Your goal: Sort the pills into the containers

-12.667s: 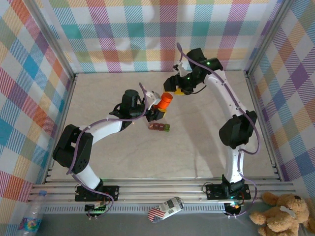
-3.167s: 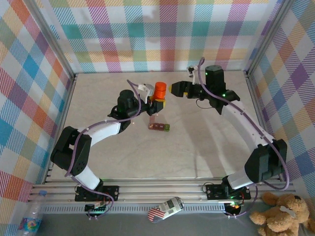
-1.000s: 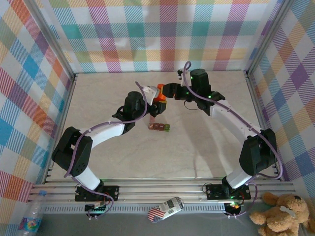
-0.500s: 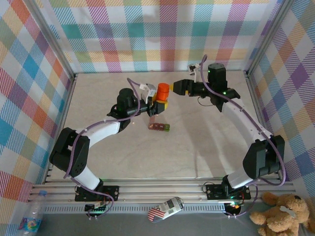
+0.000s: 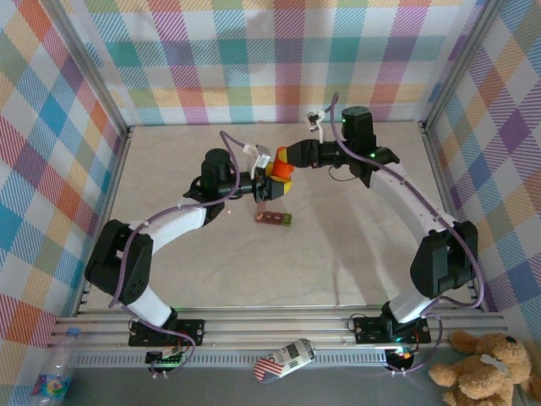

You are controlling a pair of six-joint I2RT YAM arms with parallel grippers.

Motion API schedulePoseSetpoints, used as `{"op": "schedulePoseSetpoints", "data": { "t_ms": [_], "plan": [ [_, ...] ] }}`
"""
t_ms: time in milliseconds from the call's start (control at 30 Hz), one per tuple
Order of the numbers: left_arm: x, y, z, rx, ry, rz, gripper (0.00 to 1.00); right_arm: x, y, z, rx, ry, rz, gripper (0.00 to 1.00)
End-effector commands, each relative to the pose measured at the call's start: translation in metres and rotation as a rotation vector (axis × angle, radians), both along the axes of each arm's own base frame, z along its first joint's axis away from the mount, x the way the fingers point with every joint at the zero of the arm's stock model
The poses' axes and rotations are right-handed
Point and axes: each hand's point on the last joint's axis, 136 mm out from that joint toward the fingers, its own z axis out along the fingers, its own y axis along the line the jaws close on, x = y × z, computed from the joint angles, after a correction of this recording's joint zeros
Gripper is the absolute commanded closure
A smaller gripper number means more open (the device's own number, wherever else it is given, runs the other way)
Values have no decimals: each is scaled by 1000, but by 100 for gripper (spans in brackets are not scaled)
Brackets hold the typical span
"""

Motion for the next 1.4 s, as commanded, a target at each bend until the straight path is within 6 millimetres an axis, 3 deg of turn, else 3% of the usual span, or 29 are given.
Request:
{"op": "schedulePoseSetpoints", "data": {
  "t_ms": [0, 133, 367, 600, 900, 1033, 1133, 1233, 1367],
  "plan": [
    [-1, -1, 27, -38, -55, -19, 100, -6, 6, 8, 17, -26, 48, 41],
    [2, 0, 28, -40, -56, -2, 100, -7, 7, 3, 12, -8, 43, 56],
    [19, 5, 29, -30, -75, 129, 100, 1, 12, -23, -33, 40, -77, 60],
    [37, 14, 25, 49, -232, 444, 100, 17, 20, -49, -57, 114, -265, 61],
    [45, 6, 14, 97, -261, 601, 100, 27, 33, -57, -53, 156, -392, 61],
    [48, 6, 11, 88, -241, 605, 100, 31, 29, -50, -56, 147, -399, 54],
    [52, 12, 9, 77, -209, 602, 100, 34, 15, -37, -43, 117, -406, 37],
    [57, 24, 9, 39, -170, 587, 100, 32, -5, -20, -12, 75, -395, 26],
    [51, 30, 10, 24, -154, 502, 100, 21, -20, -5, -12, 25, -331, 21]
  ]
}}
